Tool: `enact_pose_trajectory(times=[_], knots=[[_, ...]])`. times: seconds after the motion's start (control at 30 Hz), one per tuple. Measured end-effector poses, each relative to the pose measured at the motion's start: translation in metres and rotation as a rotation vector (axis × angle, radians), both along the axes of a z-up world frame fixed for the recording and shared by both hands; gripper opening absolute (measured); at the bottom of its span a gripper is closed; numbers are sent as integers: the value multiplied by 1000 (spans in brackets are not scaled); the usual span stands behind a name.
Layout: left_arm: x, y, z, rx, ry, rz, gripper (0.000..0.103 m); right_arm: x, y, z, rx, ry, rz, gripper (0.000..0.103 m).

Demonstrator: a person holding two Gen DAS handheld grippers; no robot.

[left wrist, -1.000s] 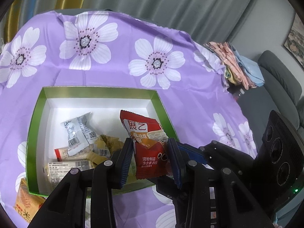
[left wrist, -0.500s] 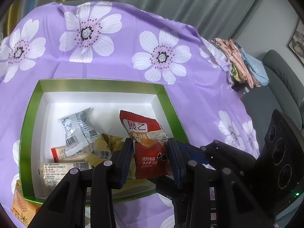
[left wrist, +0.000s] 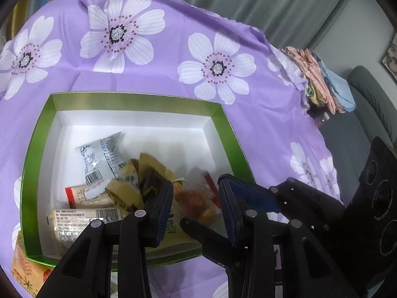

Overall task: Organize snacks
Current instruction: 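Lower the red packet into the box and open the left tool, then move the left tool toward the orange panda-print packet beside the box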

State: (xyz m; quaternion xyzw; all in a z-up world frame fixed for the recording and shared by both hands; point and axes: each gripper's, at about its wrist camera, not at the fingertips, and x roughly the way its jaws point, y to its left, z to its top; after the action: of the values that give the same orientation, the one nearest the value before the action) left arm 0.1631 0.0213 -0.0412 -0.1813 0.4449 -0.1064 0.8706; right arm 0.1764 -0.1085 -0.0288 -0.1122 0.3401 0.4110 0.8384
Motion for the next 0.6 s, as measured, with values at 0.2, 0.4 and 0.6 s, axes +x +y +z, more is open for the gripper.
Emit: enact_pose_trajectory(times=[0.2, 0.4, 0.6], knots=[[-1, -1, 2, 33, -5, 10, 38, 1, -1, 0, 10, 9, 0, 48], [-5, 0, 7, 100, -11, 48, 69, -4, -6, 5, 25, 6, -11, 60], [-20, 5, 20, 132, -50, 93, 84, -15, -24, 12, 59, 7, -50, 76]])
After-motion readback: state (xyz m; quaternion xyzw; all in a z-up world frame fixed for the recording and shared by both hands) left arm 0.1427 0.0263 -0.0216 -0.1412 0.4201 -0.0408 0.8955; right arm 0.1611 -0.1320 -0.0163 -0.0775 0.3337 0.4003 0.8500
